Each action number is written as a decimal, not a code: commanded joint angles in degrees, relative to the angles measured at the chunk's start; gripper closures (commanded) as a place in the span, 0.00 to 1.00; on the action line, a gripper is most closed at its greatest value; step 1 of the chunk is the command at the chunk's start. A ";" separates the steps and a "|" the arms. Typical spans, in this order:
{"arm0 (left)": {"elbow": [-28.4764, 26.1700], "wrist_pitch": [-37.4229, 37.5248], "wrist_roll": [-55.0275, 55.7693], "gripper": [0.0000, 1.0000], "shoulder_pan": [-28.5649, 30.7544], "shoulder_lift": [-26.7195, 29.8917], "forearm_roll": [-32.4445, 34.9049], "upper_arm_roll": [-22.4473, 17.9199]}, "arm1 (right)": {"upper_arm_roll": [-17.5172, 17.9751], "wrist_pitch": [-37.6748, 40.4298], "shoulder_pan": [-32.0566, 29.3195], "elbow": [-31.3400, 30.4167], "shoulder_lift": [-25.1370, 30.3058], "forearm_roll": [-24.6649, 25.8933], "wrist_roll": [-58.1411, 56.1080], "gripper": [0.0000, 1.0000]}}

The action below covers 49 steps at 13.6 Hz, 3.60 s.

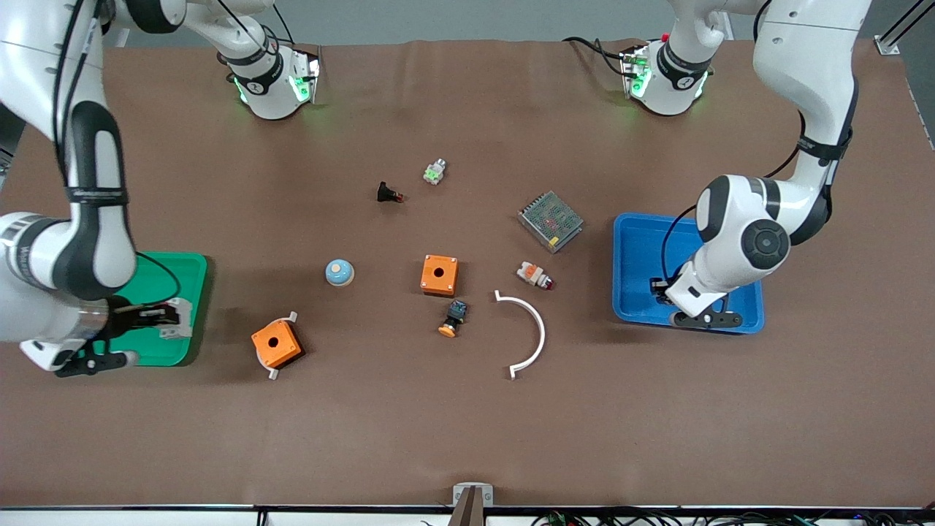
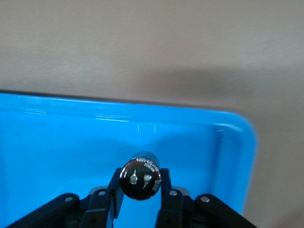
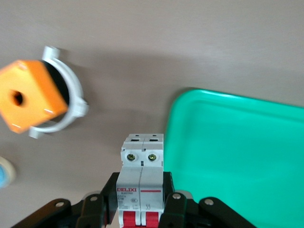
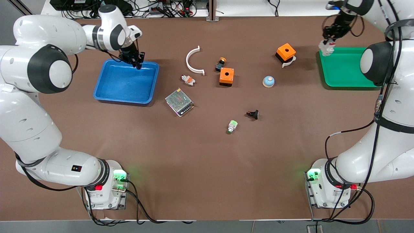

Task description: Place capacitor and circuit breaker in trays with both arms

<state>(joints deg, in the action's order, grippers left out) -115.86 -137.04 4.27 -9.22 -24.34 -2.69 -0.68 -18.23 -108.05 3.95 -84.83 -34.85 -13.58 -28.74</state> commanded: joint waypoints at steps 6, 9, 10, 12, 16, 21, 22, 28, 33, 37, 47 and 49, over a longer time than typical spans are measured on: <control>-6.40 -4.90 -5.06 0.60 3.78 1.66 -0.03 0.42 | 0.92 -7.34 -7.55 -0.69 -5.13 5.84 -18.70 0.95; -5.43 -4.64 -4.28 0.20 3.07 3.15 -0.03 0.68 | 0.92 -9.45 -7.91 -1.57 -5.84 5.76 -19.69 0.93; -4.38 -4.64 -4.10 0.01 2.81 4.12 -0.03 1.29 | 1.01 -10.15 -7.91 -2.62 -5.84 5.67 -19.69 0.93; -2.01 -4.46 -4.01 0.00 2.72 6.05 -0.03 2.00 | 1.09 -11.47 -7.82 -3.42 -5.93 5.67 -19.69 0.87; 2.38 -3.50 -1.73 0.00 1.84 8.95 0.06 2.61 | 1.18 -10.86 -7.73 -3.86 -6.02 5.32 -19.51 0.28; 14.06 15.62 2.64 0.00 2.19 12.21 -0.03 2.18 | 1.27 -2.63 -6.68 -3.33 -0.95 2.00 -18.64 0.00; 16.78 19.23 6.24 0.00 2.02 12.82 0.23 2.18 | 1.27 -0.34 -5.63 -3.07 1.34 1.02 -18.20 0.00; 26.53 32.33 8.91 0.00 1.31 15.73 5.24 3.14 | 1.27 8.90 0.52 -2.54 15.76 1.10 4.26 0.00; 28.59 42.27 5.40 0.00 2.63 19.50 5.33 5.15 | 1.27 14.36 4.83 -1.83 23.85 2.76 20.46 0.00; 28.59 45.54 -2.51 0.00 3.25 21.44 5.16 4.99 | 1.36 16.11 7.12 -2.36 27.99 8.12 24.51 0.00; 31.40 45.73 -1.03 0.00 3.78 20.65 4.80 4.46 | 17.75 16.91 -4.61 -8.15 37.83 13.04 28.65 0.00; 31.31 45.81 1.86 0.00 3.77 20.65 5.15 4.64 | 21.13 16.91 -8.60 -9.91 39.33 13.14 28.66 0.00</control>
<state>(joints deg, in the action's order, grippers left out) -85.70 -92.04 3.87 -5.67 -3.32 1.37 3.40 -1.28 -90.61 0.07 -90.66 0.86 -1.82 -0.69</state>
